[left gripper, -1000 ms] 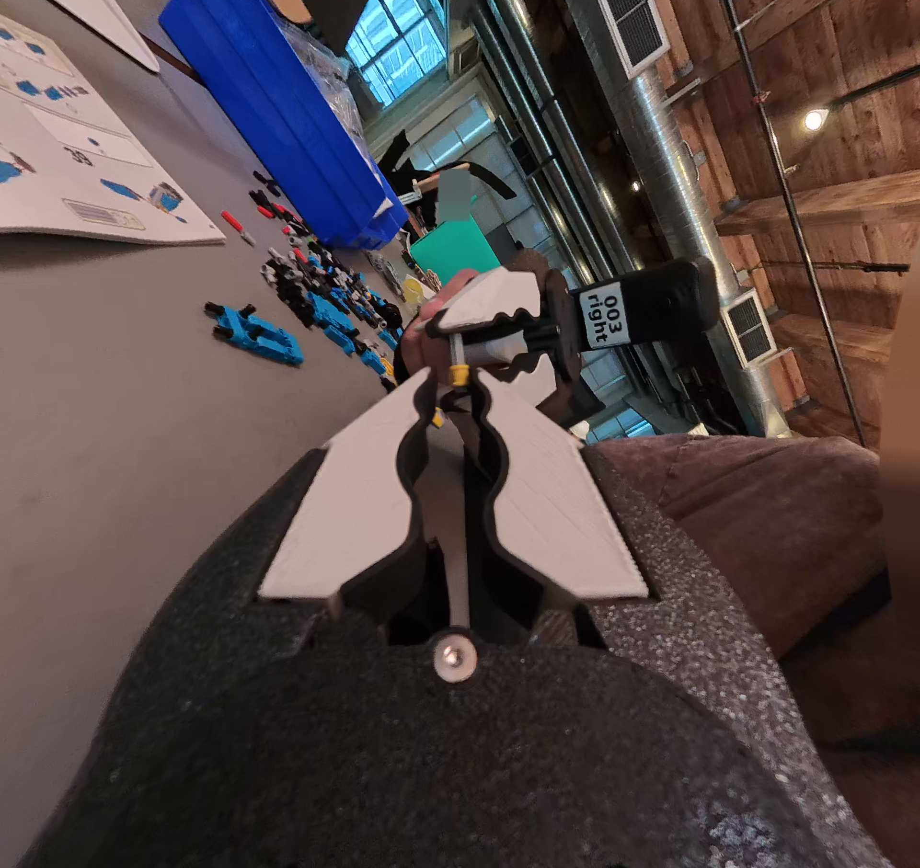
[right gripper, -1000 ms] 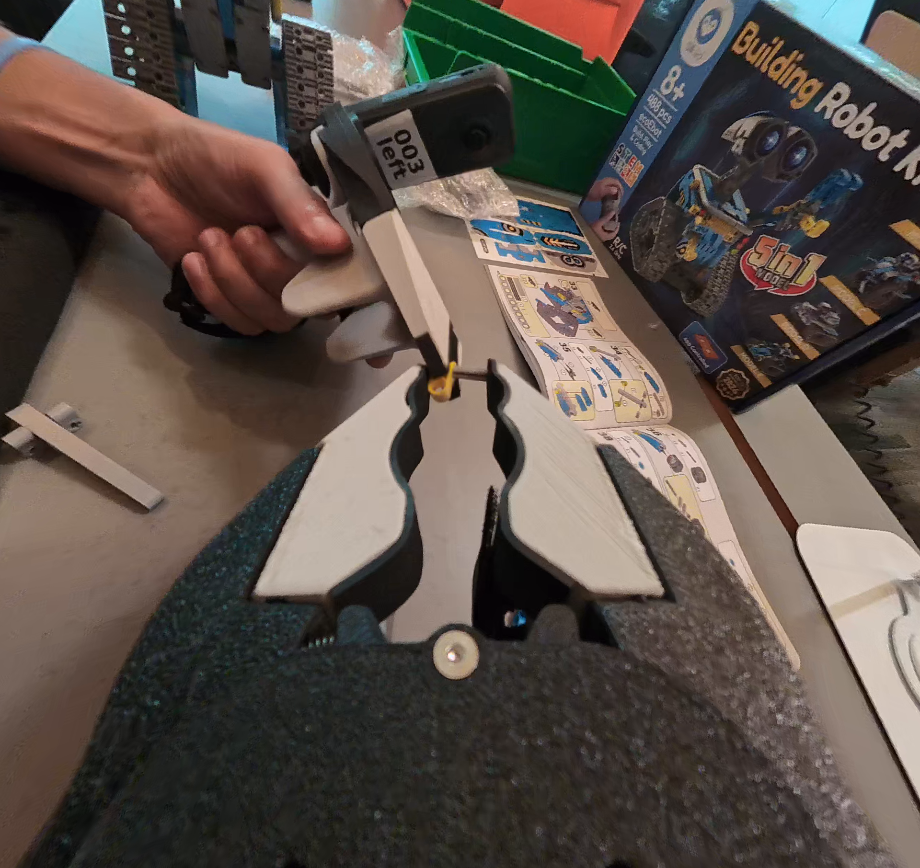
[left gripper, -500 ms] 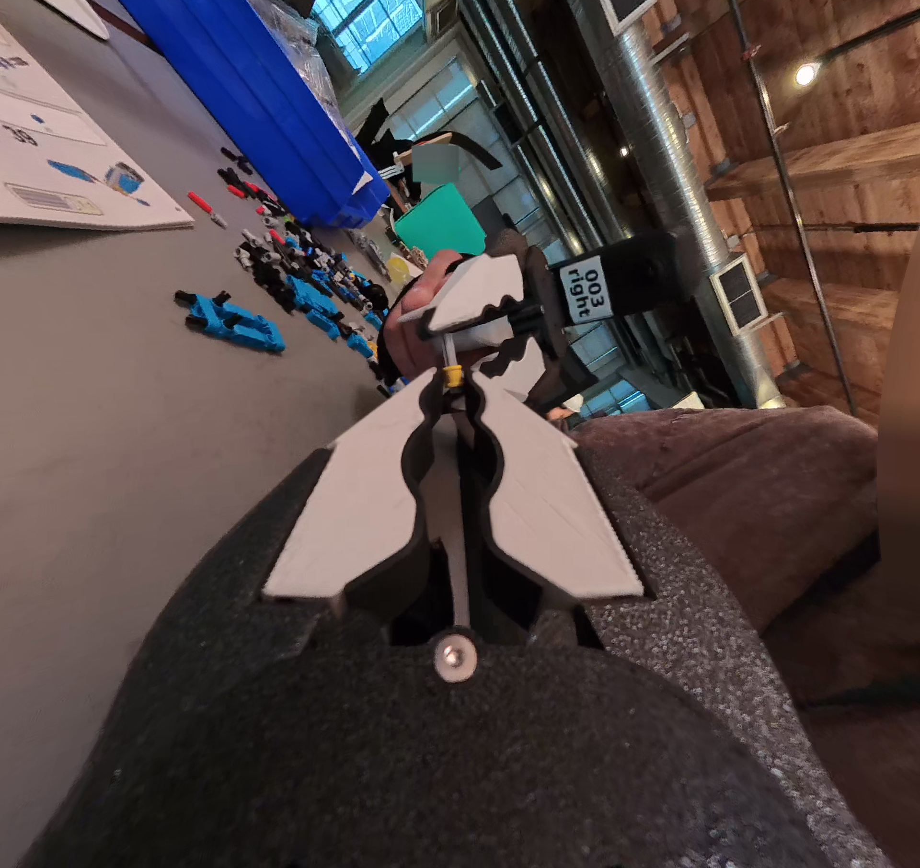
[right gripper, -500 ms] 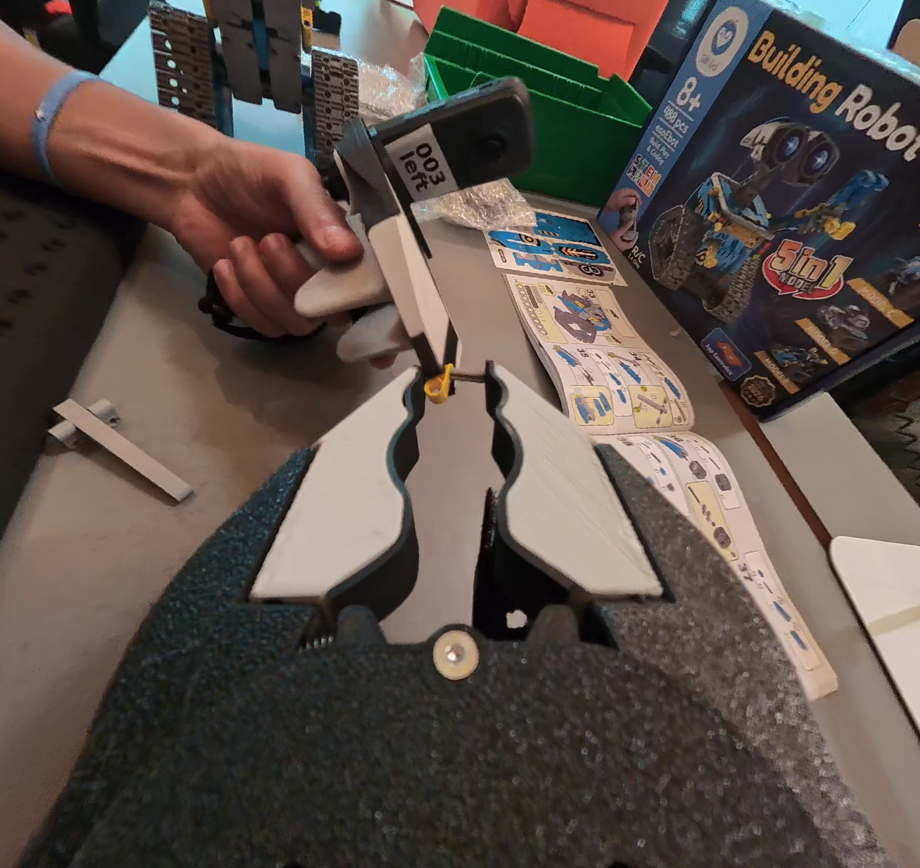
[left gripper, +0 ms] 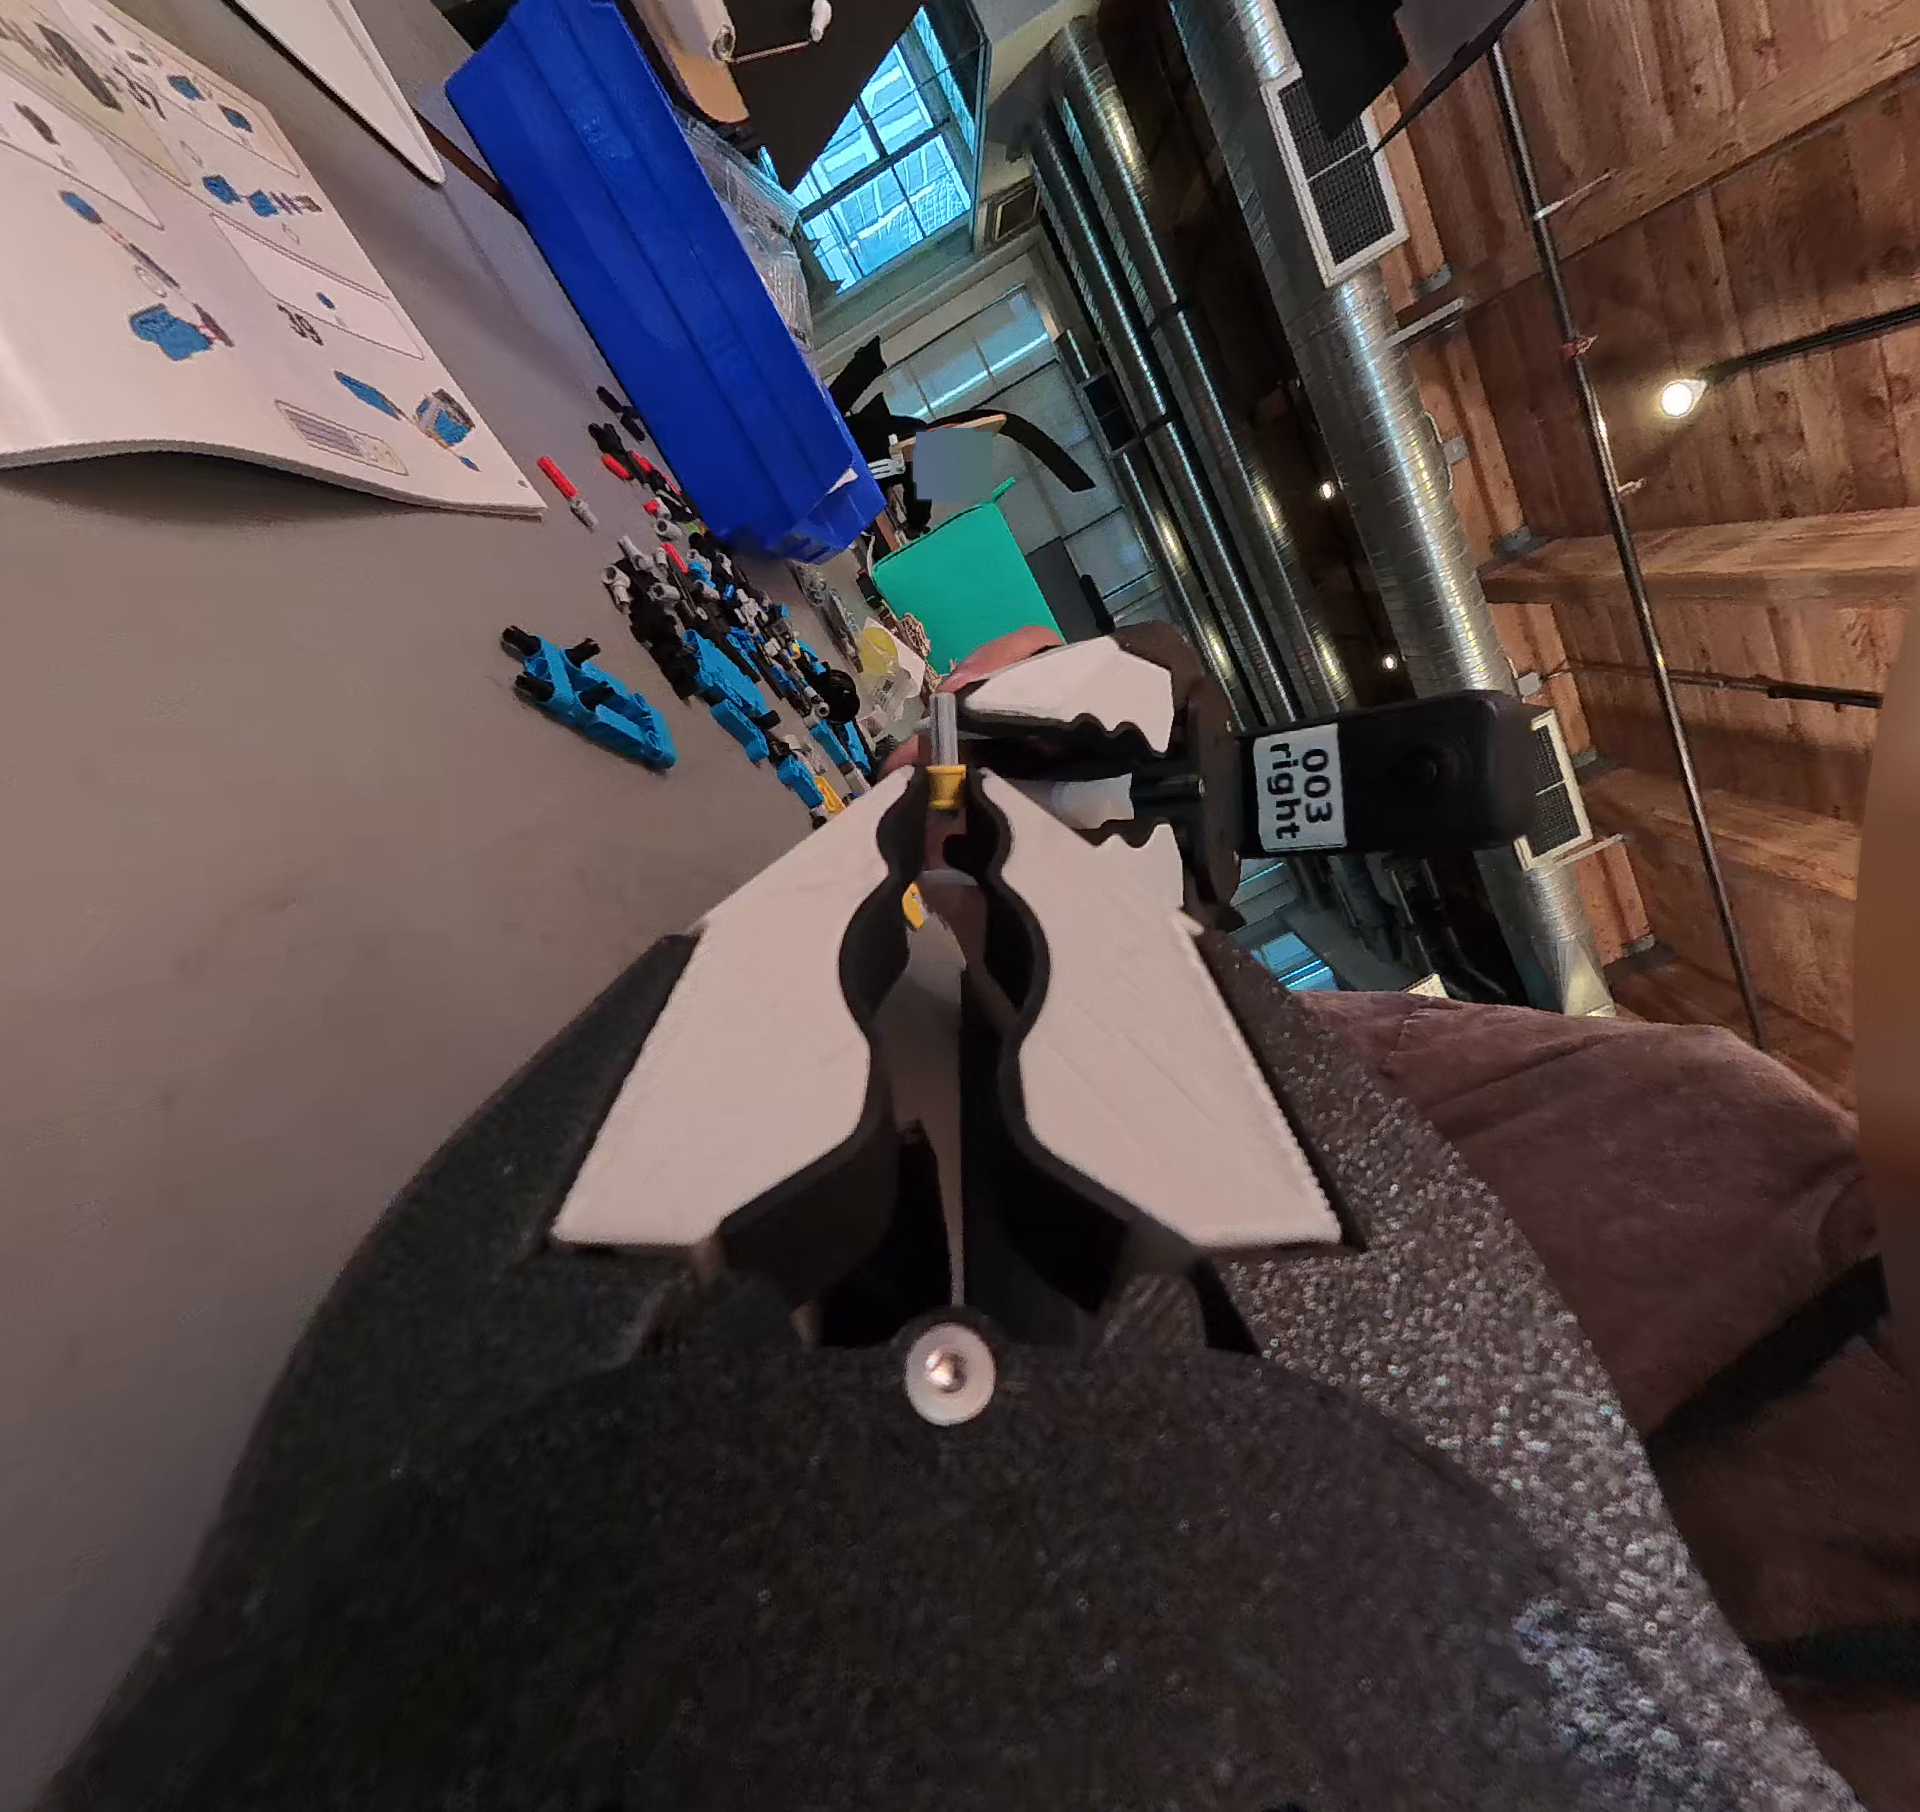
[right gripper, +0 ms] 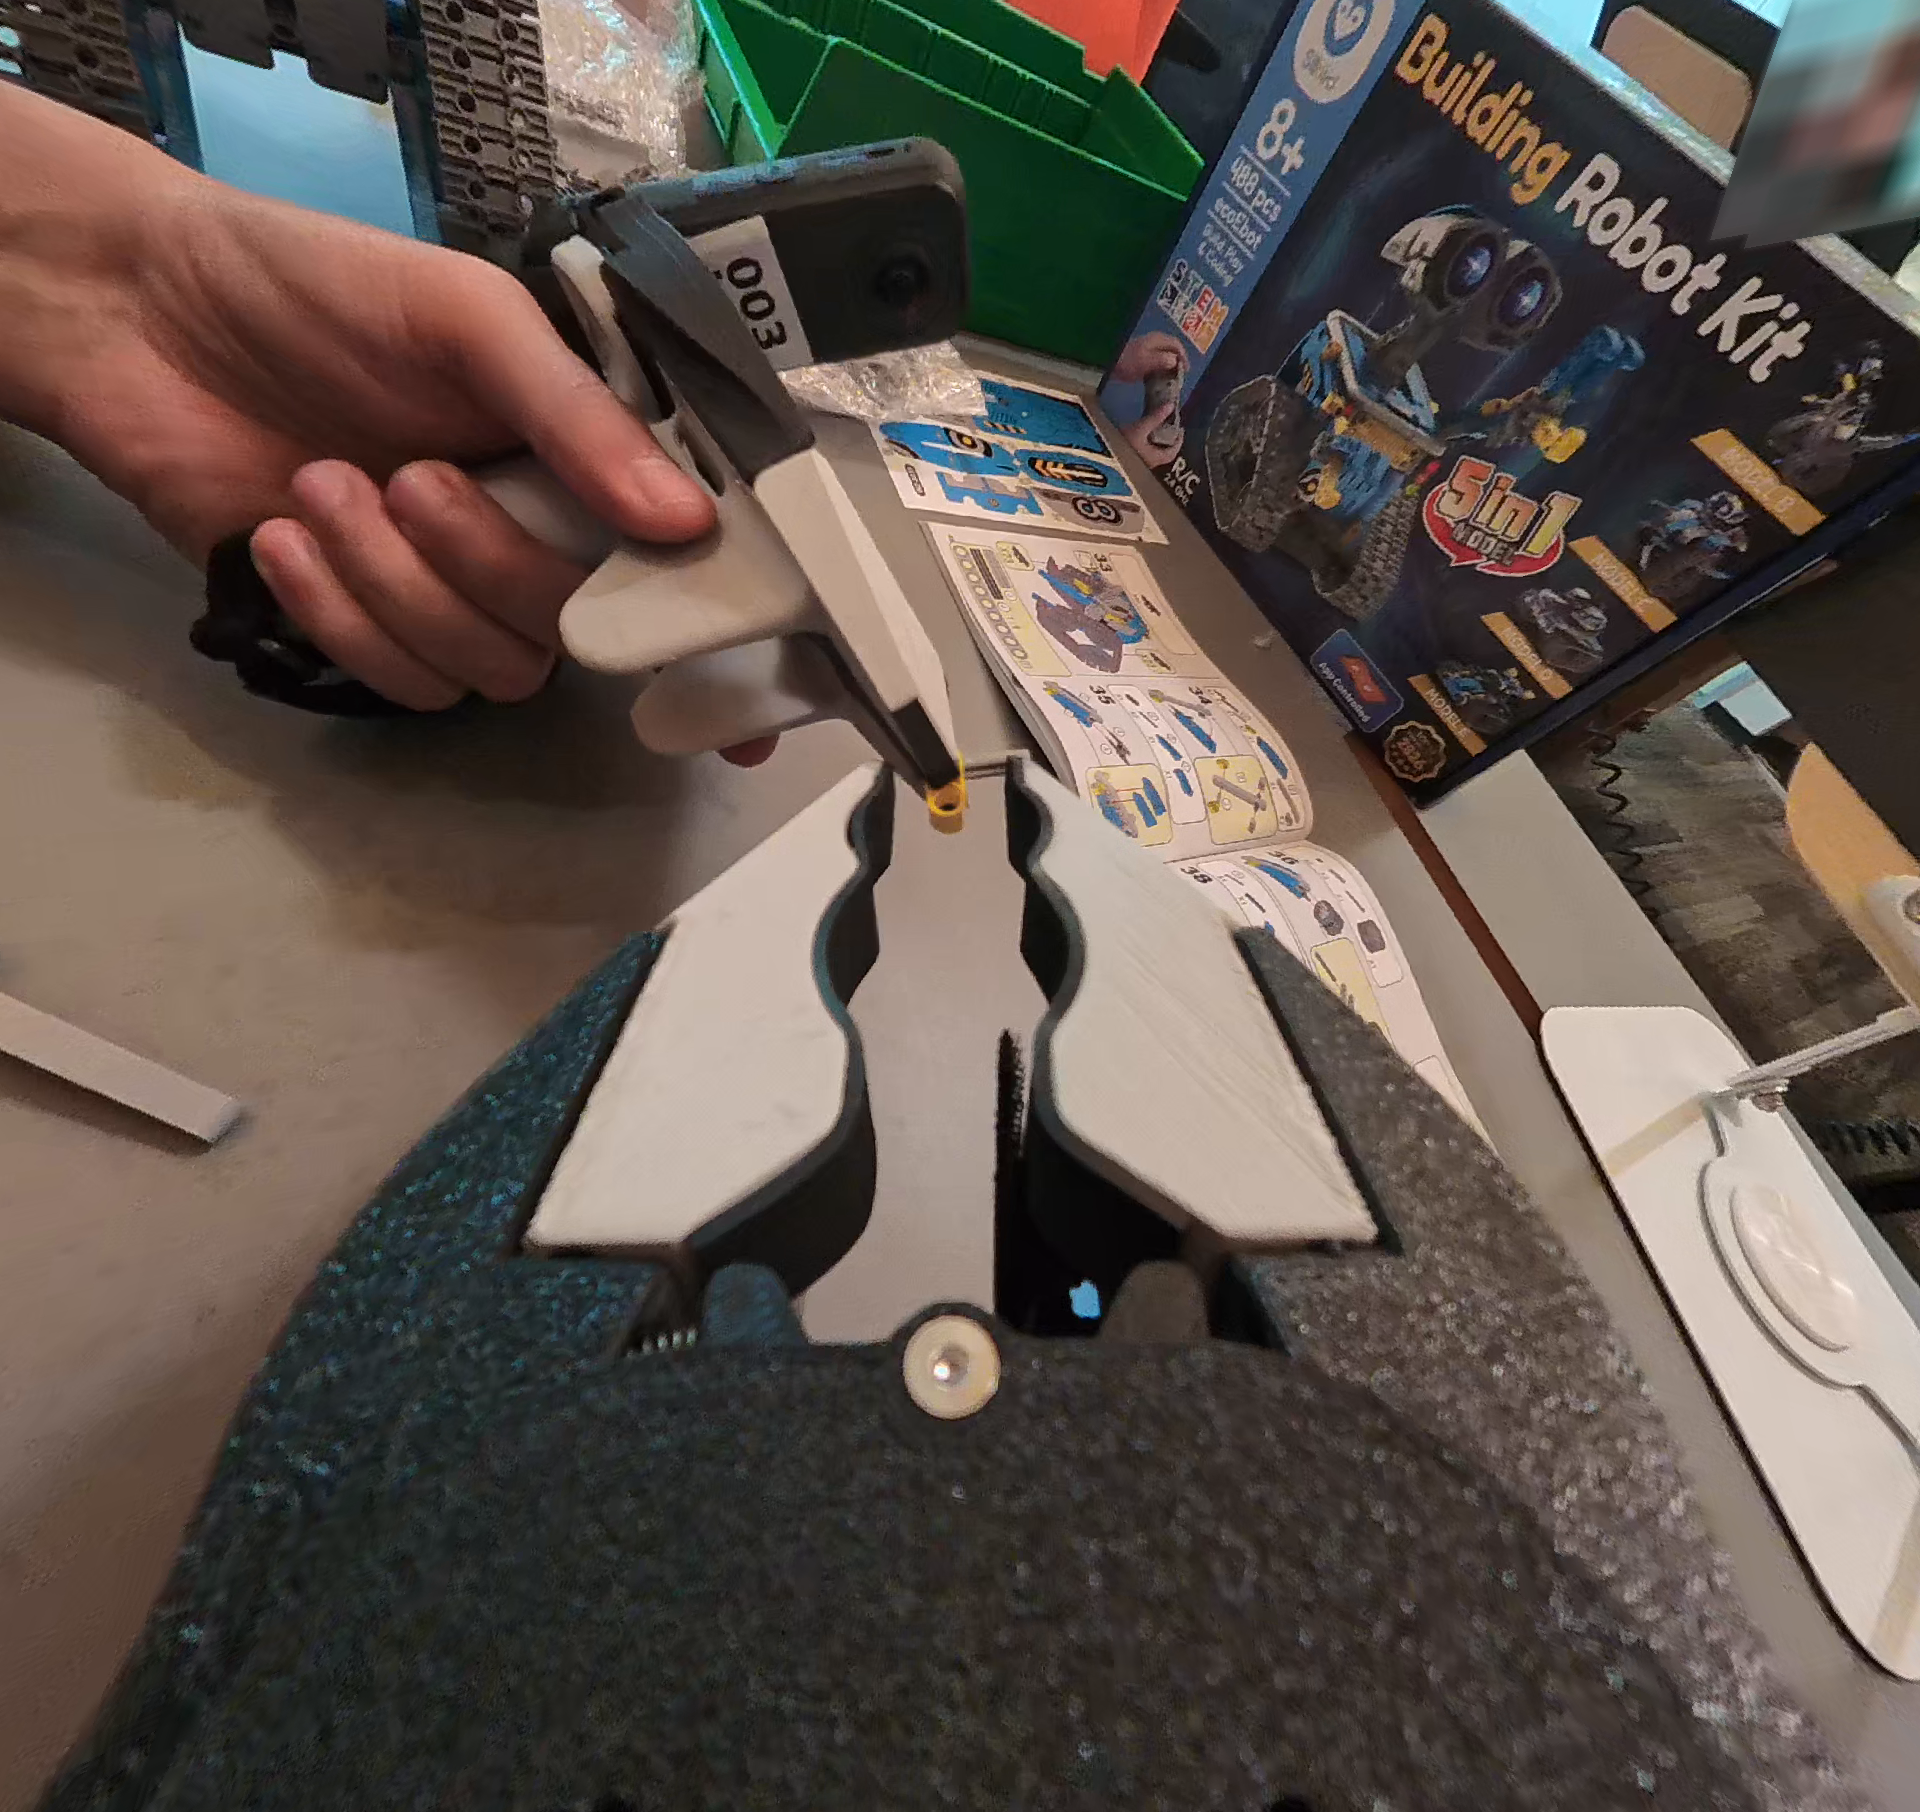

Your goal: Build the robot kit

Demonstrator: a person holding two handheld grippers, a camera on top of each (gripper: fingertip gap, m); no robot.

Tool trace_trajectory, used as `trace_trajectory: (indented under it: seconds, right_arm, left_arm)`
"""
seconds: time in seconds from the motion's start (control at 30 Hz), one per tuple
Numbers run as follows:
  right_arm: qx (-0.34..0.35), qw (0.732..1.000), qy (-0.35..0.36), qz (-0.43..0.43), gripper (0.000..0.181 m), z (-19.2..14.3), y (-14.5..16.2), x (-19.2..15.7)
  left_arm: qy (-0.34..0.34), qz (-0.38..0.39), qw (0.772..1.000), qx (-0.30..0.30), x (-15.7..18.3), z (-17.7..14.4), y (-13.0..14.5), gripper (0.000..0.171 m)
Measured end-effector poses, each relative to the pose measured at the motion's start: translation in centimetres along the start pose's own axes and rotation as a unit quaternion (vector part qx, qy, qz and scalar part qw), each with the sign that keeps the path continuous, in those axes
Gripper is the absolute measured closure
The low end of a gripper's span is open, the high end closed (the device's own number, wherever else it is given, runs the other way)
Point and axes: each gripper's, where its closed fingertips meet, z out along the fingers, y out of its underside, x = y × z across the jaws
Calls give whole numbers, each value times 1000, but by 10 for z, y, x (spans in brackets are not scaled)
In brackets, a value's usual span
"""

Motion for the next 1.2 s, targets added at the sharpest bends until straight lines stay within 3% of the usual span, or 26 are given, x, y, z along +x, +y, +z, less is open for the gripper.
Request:
trace_trajectory:
  seconds: [0.07,0.33,0.6,0.83,1.03,1.2]
  right_arm:
    - [-3,1000,-5,5,171,1,1,-1]
    - [-8,1000,10,1,164,3,0,0]
    - [-21,1000,15,-7,170,3,2,2]
    - [-35,998,39,-25,174,2,-3,4]
    - [-29,999,20,-12,173,1,-3,3]
    - [-12,999,23,-29,174,-1,2,7]
  left_arm:
    - [8,-16,1000,10,0,-1,-2,166]
    - [26,-66,997,40,-1,-1,-7,166]
    - [43,-117,990,58,-1,1,-5,166]
    - [41,-88,994,57,4,-2,-5,166]
    - [37,-71,995,53,5,-1,-5,166]
    - [-30,29,998,46,-2,-3,-11,166]
